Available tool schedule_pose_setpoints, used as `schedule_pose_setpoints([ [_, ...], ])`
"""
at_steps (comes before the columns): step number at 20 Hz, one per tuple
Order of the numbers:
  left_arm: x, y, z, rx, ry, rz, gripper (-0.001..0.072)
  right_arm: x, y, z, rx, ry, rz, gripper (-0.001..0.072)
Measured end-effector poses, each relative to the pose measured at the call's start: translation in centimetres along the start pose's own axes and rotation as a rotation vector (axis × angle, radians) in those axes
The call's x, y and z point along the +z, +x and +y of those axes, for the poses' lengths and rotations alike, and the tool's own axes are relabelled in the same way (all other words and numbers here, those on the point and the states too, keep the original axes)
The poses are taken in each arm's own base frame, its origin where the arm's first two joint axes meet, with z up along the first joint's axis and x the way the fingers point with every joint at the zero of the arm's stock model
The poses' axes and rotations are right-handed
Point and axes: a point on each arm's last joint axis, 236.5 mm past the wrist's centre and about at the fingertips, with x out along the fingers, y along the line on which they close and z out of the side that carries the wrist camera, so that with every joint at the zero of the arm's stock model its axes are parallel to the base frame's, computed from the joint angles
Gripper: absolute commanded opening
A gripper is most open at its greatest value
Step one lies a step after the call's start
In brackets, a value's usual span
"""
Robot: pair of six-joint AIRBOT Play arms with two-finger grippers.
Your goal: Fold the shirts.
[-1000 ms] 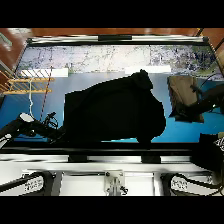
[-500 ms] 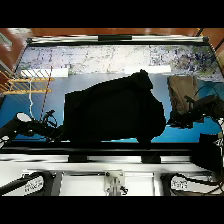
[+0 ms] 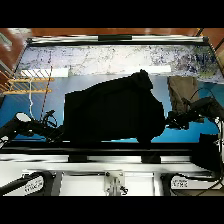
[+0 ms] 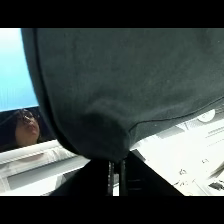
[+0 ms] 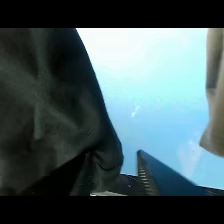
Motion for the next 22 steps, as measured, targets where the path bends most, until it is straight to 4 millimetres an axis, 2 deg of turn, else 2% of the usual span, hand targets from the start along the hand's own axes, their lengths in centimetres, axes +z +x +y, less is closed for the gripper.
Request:
schedule_pose_setpoints([
  [3,0.0,0.0,0.0,-0.001,-0.001,0.001,0.0038,-0.4,0.4,0.1,0.014,0.010,0.012,0.0269],
  [4,0.0,0.0,0.0,-0.001,-0.001,0.002,0.0038,-0.6,0.6,0.2,0.020,0.014,0.017,0.0228],
  [5,0.0,0.0,0.0,-0.001,-0.001,0.002,0.0038,-0.8,0.8,0.2,0.024,0.017,0.023,0.0057],
  [9,0.3,-0.5,-0.4,-0.003,0.012,-0.004,0.0037,-0.5,0.6,0.4,0.026,-0.006,0.004,0.0060],
  [11,1.5,-1.8,-1.4,-0.004,0.051,-0.039,0.0037,0.5,-1.0,1.7,0.048,-0.065,-0.051,0.0060],
  [12,2.6,-3.1,-2.3,-0.003,0.087,-0.079,0.0037,1.2,-2.5,2.8,0.065,-0.108,-0.093,0.0060],
  [14,5.5,-7.1,-5.1,0.004,0.186,-0.200,0.0037,3.3,-7.2,6.4,0.112,-0.217,-0.236,0.0060],
  [15,7.1,-10.1,-7.3,0.009,0.259,-0.287,0.0037,4.2,-10.8,9.1,0.148,-0.285,-0.339,0.0060],
  [16,8.4,-13.5,-9.7,0.016,0.333,-0.384,0.0037,4.8,-15.1,12.2,0.183,-0.365,-0.457,0.0059],
  [18,9.8,-22.1,-16.0,0.032,0.502,-0.616,0.0037,4.2,-24.7,18.0,0.215,-0.526,-0.721,0.0060],
  [19,9.4,-27.1,-19.6,0.038,0.589,-0.755,0.0037,3.0,-30.1,20.9,0.211,-0.607,-0.879,0.0060],
  [20,8.3,-31.7,-22.9,0.039,0.662,-0.885,0.0037,1.0,-35.3,23.3,0.195,-0.680,-1.037,0.0060],
  [22,3.9,-40.1,-29.0,0.034,0.803,-1.135,0.0037,-4.4,-44.0,27.2,0.169,-0.788,-1.321,0.0060],
])
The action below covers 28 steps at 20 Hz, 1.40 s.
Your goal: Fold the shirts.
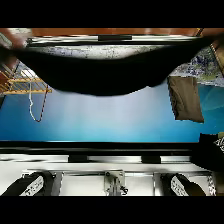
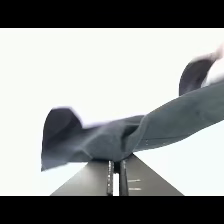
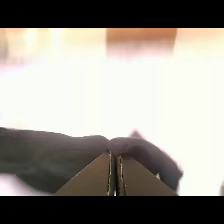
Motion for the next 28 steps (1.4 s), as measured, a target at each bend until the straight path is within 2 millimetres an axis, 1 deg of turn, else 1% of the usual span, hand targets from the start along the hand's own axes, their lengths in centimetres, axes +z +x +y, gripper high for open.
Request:
schedule_pose_setpoints([
  [1,3.7,-3.0,-2.0,0.006,0.059,-0.113,0.0037,3.2,-2.5,1.7,-0.016,-0.059,-0.099,0.0060],
  [2,6.2,-5.8,-3.8,0.008,0.102,-0.203,0.0037,5.9,-5.0,3.5,-0.031,-0.112,-0.188,0.0060],
  [3,8.1,-8.4,-5.7,0.009,0.138,-0.278,0.0038,7.7,-7.2,5.1,-0.040,-0.153,-0.253,0.0060],
  [4,9.1,-10.6,-7.1,0.010,0.165,-0.331,0.0037,9.2,-9.4,6.6,-0.052,-0.189,-0.315,0.0060],
  [5,9.6,-12.3,-8.0,0.020,0.186,-0.366,0.0037,10.1,-11.2,7.7,-0.068,-0.220,-0.357,0.0060],
  [6,9.8,-13.7,-8.6,0.041,0.203,-0.387,0.0037,10.7,-12.7,8.5,-0.089,-0.239,-0.388,0.0060],
  [7,9.7,-14.8,-8.8,0.068,0.211,-0.394,0.0037,10.9,-13.8,8.8,-0.113,-0.250,-0.403,0.0060],
  [8,9.2,-15.4,-8.5,0.097,0.213,-0.384,0.0037,11.0,-14.7,8.7,-0.148,-0.258,-0.407,0.0060],
  [10,7.6,-15.4,-6.7,0.178,0.208,-0.316,0.0037,10.3,-15.5,7.8,-0.216,-0.259,-0.377,0.0060],
  [11,6.6,-15.1,-5.5,0.219,0.199,-0.270,0.0038,9.5,-15.4,7.1,-0.240,-0.251,-0.337,0.0060],
  [12,5.3,-14.5,-4.2,0.251,0.185,-0.216,0.0038,8.3,-14.9,6.2,-0.263,-0.237,-0.277,0.0060],
  [14,2.2,-12.3,-1.4,0.294,0.140,-0.087,0.0037,5.6,-13.2,4.4,-0.278,-0.193,-0.149,0.0060],
  [16,-1.0,-9.7,1.2,0.316,0.092,0.037,0.0037,2.4,-10.8,2.9,-0.251,-0.127,-0.004,0.0060],
  [17,-2.9,-8.0,2.6,0.318,0.063,0.105,0.0037,0.3,-9.3,1.9,-0.234,-0.079,0.088,0.0059],
  [19,-6.5,-4.7,5.3,0.318,0.018,0.237,0.0038,-4.9,-5.8,-0.4,-0.189,0.056,0.303,0.0059],
  [21,-9.7,-1.1,7.9,0.312,-0.027,0.350,0.0038,-9.2,-2.3,-2.3,-0.142,0.184,0.454,0.0059],
  [23,-12.4,2.8,10.4,0.302,-0.064,0.436,0.0037,-13.9,2.1,-4.1,-0.110,0.278,0.593,0.0059],
  [25,-15.1,6.9,12.6,0.290,-0.093,0.501,0.0038,-18.4,7.2,-5.2,-0.088,0.326,0.696,0.0060],
  [27,-17.8,10.8,14.5,0.281,-0.120,0.550,0.0038,-22.5,13.0,-5.8,-0.078,0.357,0.731,0.0060],
  [28,-19.0,12.7,15.4,0.279,-0.133,0.563,0.0038,-23.8,15.6,-6.1,-0.081,0.366,0.714,0.0060],
])
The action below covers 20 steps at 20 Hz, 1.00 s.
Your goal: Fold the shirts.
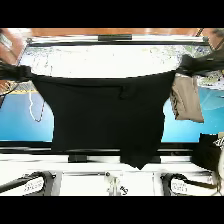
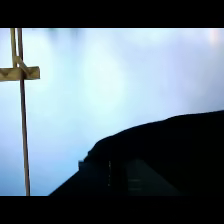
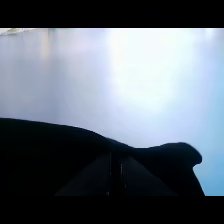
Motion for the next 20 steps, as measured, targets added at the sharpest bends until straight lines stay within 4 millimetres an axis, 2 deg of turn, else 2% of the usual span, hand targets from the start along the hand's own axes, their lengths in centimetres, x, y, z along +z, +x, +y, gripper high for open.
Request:
schedule_pose_setpoints([
  [2,0.1,4.0,0.6,-0.007,-0.031,0.014,0.0037,1.8,5.0,-0.9,-0.011,0.019,-0.060,0.0060],
  [4,0.3,7.4,1.1,-0.017,-0.071,0.012,0.0038,3.4,8.7,-1.7,-0.023,0.033,-0.125,0.0060],
  [7,1.2,11.0,1.8,-0.016,-0.113,-0.030,0.0038,4.9,11.8,-3.7,-0.074,0.021,-0.202,0.0060],
  [10,2.4,13.5,2.4,-0.022,-0.159,-0.095,0.0038,5.7,13.0,-5.0,-0.120,-0.013,-0.243,0.0060],
  [13,1.8,15.9,2.4,-0.038,-0.194,-0.085,0.0038,5.1,13.7,-5.7,-0.144,-0.032,-0.221,0.0060],
  [16,-0.4,17.6,2.1,-0.058,-0.211,-0.003,0.0038,2.5,14.4,-6.3,-0.159,-0.035,-0.110,0.0060],
  [20,-3.2,16.7,1.0,-0.107,-0.166,0.138,0.0038,-2.5,13.0,-7.1,-0.178,-0.023,0.113,0.0060],
])
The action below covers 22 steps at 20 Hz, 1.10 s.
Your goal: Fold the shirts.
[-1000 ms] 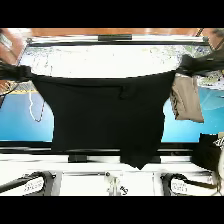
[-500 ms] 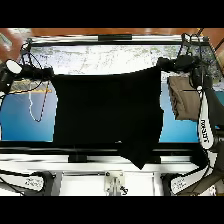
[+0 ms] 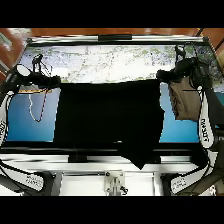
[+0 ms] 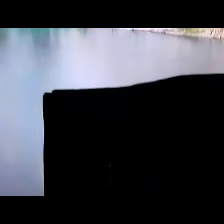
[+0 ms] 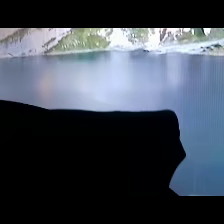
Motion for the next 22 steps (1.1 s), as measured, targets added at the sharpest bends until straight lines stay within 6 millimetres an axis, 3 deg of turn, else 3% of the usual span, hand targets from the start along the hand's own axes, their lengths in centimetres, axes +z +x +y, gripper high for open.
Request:
schedule_pose_setpoints([
  [6,-8.7,-0.7,0.5,-0.018,0.043,0.366,0.0038,-8.9,-0.7,-2.7,-0.086,0.007,0.361,0.0060],
  [11,-12.3,-0.4,0.9,-0.027,0.033,0.505,0.0037,-13.6,0.3,-3.0,-0.087,0.051,0.500,0.0060],
  [17,-13.3,-0.4,1.9,-0.024,0.015,0.548,0.0037,-13.4,1.4,-3.4,-0.095,0.064,0.464,0.0060],
  [22,-13.0,-0.6,3.3,-0.017,-0.010,0.534,0.0037,-12.9,1.8,-3.6,-0.103,0.074,0.431,0.0060],
])
